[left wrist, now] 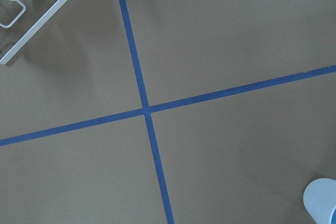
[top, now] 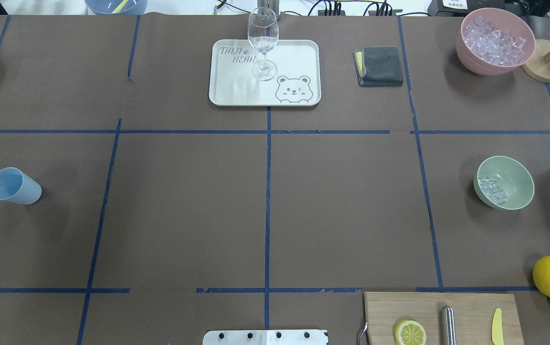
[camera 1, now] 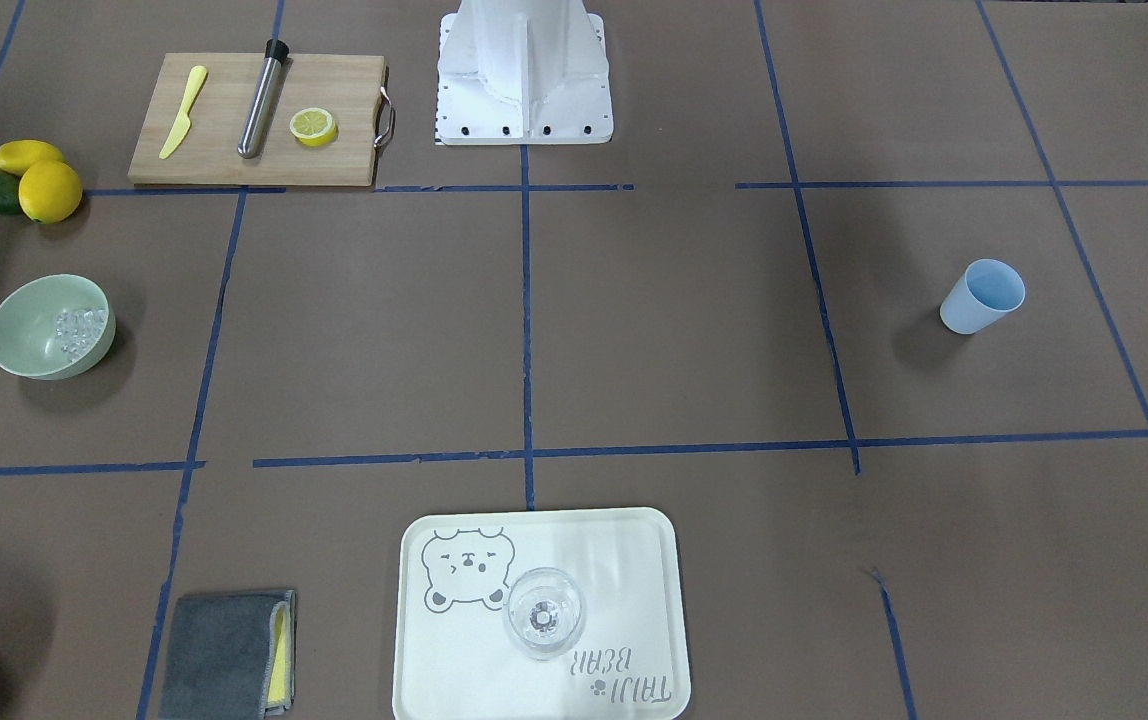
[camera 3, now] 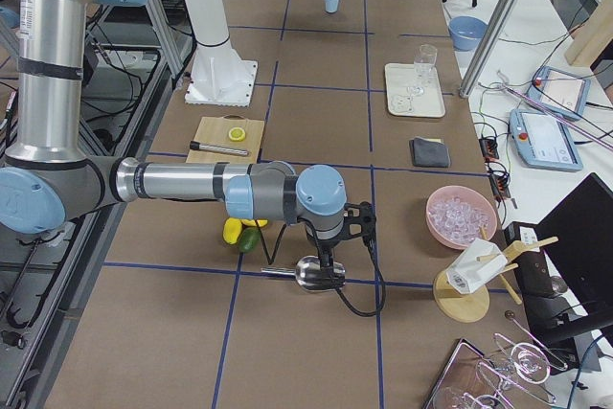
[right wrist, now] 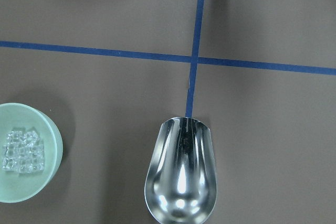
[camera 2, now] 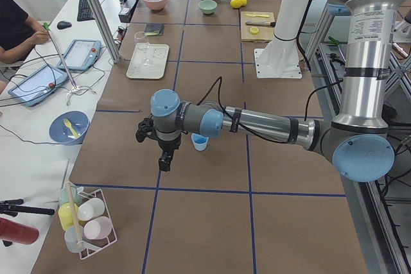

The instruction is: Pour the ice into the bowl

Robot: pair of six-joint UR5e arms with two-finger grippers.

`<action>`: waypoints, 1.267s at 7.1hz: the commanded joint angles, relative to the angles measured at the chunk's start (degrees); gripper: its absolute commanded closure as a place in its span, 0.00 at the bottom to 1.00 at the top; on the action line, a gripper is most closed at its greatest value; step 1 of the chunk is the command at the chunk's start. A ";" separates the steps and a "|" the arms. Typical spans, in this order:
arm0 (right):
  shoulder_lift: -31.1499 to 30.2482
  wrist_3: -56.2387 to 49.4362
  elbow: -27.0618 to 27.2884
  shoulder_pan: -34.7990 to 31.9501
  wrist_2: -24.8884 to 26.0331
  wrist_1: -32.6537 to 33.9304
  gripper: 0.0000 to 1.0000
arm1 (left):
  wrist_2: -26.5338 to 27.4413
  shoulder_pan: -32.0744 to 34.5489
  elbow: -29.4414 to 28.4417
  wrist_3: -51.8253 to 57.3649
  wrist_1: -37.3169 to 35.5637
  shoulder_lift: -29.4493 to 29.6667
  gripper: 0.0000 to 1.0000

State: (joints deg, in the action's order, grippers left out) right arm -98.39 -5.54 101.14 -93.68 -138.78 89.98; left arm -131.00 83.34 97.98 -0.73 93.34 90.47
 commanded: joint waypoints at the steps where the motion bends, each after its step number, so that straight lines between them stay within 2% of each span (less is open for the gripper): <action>1: 0.13 0.79 0.10 -0.01 -0.17 -0.24 0.00 | -0.22 4.35 0.02 0.29 -0.52 -0.91 0.00; 2: 0.13 0.79 -0.33 -0.01 -0.26 -0.24 0.00 | -0.31 5.24 -0.41 2.21 -0.70 -1.43 0.00; 4: 0.13 0.79 -0.60 -0.01 -1.13 -0.07 0.00 | -3.99 6.48 -2.44 2.67 -0.27 -2.57 0.00; 9: 0.22 0.79 -0.51 -0.01 -1.49 0.37 0.00 | -3.65 6.31 -2.61 2.67 -0.09 -2.58 0.00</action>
State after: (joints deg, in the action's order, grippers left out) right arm -98.21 -4.75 100.59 -93.69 -140.29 90.38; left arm -134.71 89.66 95.37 1.93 93.21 87.89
